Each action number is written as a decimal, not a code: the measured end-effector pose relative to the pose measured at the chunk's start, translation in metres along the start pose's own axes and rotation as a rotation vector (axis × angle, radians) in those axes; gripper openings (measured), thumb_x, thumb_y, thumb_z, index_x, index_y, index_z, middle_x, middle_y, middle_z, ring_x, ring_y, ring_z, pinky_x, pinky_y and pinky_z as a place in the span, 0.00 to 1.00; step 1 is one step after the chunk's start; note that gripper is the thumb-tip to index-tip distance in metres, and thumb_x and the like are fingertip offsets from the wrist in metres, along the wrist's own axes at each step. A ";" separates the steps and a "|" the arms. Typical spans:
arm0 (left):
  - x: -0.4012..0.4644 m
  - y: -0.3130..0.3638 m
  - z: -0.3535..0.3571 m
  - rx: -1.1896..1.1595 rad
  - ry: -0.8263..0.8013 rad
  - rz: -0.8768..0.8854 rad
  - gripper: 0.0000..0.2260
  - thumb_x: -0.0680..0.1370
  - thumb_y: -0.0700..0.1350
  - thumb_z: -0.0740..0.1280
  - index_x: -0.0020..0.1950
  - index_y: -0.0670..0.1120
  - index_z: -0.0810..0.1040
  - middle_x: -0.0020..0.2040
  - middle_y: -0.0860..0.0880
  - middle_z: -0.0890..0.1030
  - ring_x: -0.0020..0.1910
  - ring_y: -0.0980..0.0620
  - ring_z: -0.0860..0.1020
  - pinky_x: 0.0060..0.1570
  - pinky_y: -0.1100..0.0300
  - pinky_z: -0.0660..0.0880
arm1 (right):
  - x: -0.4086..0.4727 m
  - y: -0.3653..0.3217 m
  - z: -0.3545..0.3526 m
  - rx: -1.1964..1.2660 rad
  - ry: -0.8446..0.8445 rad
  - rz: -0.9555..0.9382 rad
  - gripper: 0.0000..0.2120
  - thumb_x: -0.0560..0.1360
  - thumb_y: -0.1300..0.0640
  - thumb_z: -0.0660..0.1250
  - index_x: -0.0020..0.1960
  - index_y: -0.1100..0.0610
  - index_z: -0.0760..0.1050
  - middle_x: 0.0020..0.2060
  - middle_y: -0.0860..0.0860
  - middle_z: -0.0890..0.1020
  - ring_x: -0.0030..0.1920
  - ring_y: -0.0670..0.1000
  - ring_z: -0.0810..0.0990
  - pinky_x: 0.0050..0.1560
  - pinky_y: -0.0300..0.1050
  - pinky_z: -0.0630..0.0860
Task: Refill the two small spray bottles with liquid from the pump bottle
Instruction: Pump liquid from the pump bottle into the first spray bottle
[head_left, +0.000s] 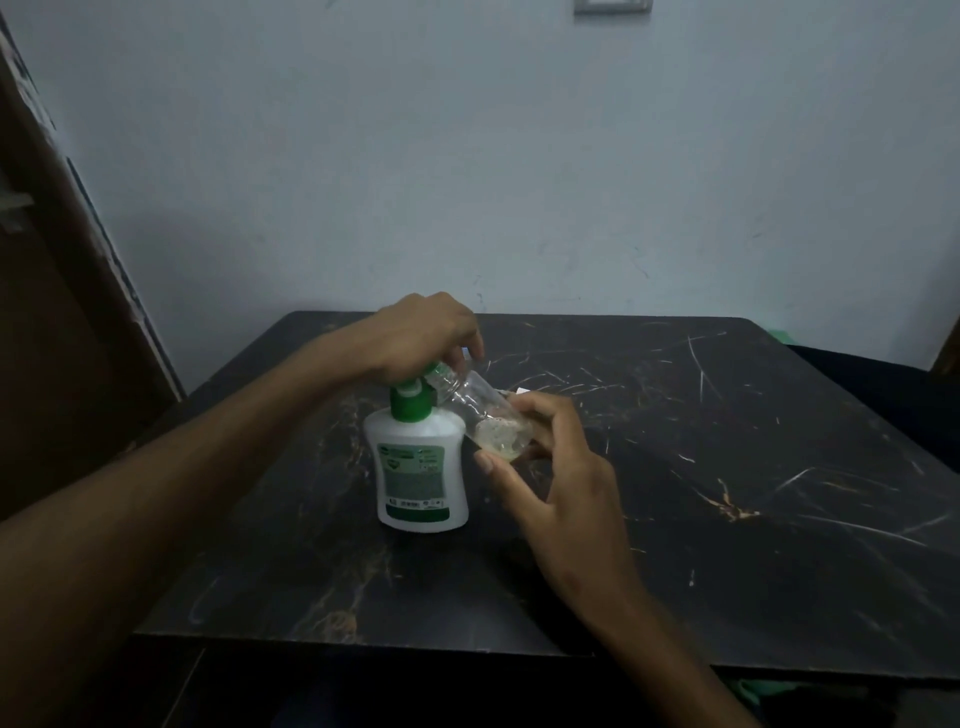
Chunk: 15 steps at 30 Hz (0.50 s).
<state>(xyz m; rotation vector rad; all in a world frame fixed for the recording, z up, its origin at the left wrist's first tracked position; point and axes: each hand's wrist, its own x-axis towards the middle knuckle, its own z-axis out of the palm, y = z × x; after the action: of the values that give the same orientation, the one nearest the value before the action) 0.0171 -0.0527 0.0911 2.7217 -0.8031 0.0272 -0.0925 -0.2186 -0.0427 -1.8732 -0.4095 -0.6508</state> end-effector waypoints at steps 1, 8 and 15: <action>0.001 0.000 -0.001 -0.014 0.003 -0.013 0.14 0.84 0.37 0.59 0.58 0.40 0.85 0.45 0.56 0.81 0.52 0.45 0.85 0.60 0.45 0.79 | 0.000 0.001 0.000 -0.013 0.002 0.002 0.18 0.78 0.48 0.72 0.65 0.44 0.70 0.57 0.39 0.82 0.58 0.41 0.81 0.56 0.43 0.80; -0.001 -0.002 -0.001 -0.095 0.019 -0.003 0.16 0.84 0.39 0.56 0.57 0.40 0.85 0.50 0.44 0.86 0.51 0.45 0.85 0.59 0.48 0.79 | -0.003 0.009 0.006 -0.150 0.004 -0.049 0.14 0.80 0.40 0.67 0.64 0.41 0.72 0.56 0.39 0.80 0.57 0.44 0.80 0.56 0.51 0.77; -0.002 0.005 -0.001 -0.050 -0.025 -0.004 0.16 0.84 0.38 0.57 0.58 0.40 0.85 0.46 0.56 0.82 0.51 0.46 0.85 0.60 0.46 0.79 | -0.004 0.012 0.005 -0.227 0.032 -0.041 0.19 0.80 0.33 0.60 0.68 0.38 0.69 0.56 0.39 0.80 0.56 0.44 0.77 0.55 0.48 0.77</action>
<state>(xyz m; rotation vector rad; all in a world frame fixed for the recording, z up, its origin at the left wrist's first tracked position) 0.0133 -0.0551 0.0937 2.6815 -0.7946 -0.0281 -0.0876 -0.2181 -0.0556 -2.0703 -0.3667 -0.7802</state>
